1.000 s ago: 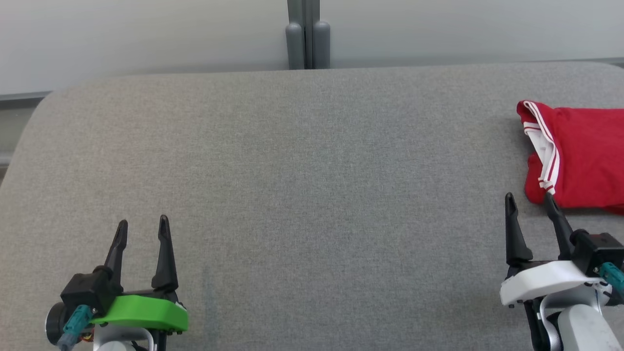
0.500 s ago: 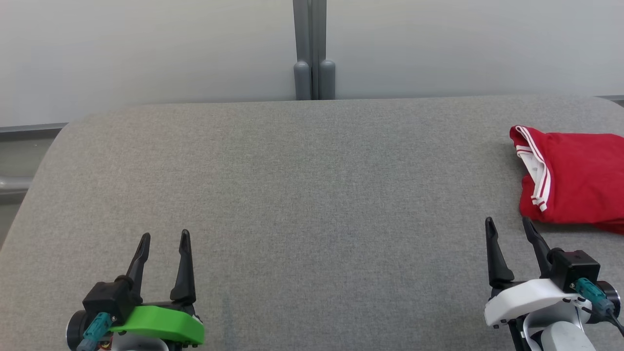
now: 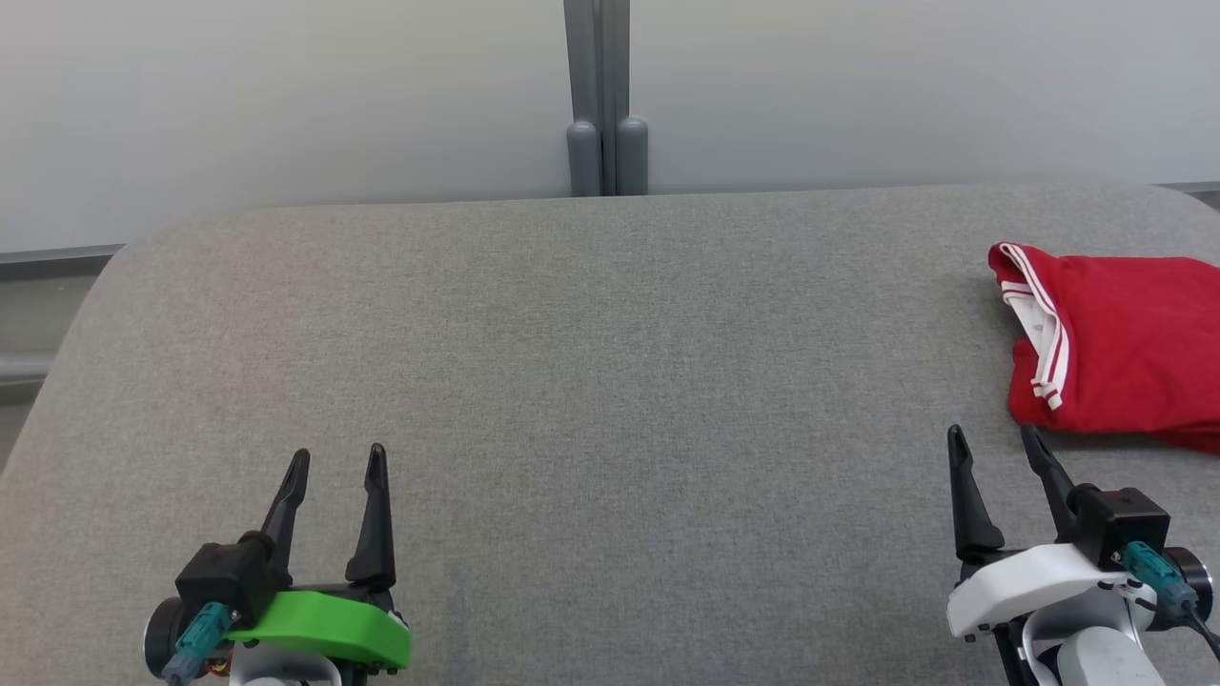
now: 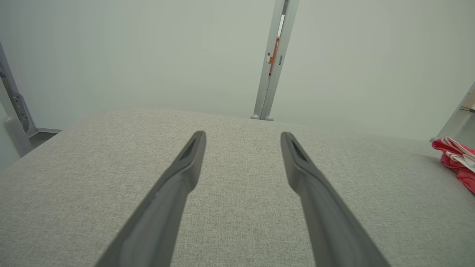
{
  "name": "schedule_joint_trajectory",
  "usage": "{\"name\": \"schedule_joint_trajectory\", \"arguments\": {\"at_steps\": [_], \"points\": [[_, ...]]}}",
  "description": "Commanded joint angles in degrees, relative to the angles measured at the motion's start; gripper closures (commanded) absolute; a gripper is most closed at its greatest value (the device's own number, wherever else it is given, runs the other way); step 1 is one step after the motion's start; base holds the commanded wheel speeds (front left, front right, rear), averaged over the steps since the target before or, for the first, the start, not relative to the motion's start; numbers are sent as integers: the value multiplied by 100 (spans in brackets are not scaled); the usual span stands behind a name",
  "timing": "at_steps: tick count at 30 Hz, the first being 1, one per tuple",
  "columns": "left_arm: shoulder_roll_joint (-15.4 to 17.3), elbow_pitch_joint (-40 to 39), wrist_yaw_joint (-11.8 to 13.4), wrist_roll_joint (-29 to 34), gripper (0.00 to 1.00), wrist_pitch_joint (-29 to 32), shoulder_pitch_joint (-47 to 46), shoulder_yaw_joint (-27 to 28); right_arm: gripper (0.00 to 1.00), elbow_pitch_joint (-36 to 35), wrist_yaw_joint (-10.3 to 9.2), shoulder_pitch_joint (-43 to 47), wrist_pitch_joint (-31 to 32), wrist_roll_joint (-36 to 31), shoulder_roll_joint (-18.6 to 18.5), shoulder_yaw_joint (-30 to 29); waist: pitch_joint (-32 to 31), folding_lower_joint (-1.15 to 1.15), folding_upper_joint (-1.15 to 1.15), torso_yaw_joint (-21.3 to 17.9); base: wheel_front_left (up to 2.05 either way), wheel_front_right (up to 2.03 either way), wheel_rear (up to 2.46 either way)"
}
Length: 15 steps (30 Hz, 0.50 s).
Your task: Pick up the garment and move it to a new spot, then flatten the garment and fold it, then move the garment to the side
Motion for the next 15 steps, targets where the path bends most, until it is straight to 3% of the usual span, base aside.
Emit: {"name": "schedule_joint_trajectory", "arguments": {"at_steps": [1,15], "points": [[4,24,-17,-63,0,2,-78,11,0,-5,-12,-1,-21,6,-7,-9,6,0,0,-11,0,0,0],[3,99,-17,-78,0,2,-57,8,0,-84,-12,-28,-21,-46,5,43,34,0,0,-21,0,0,0]]}}
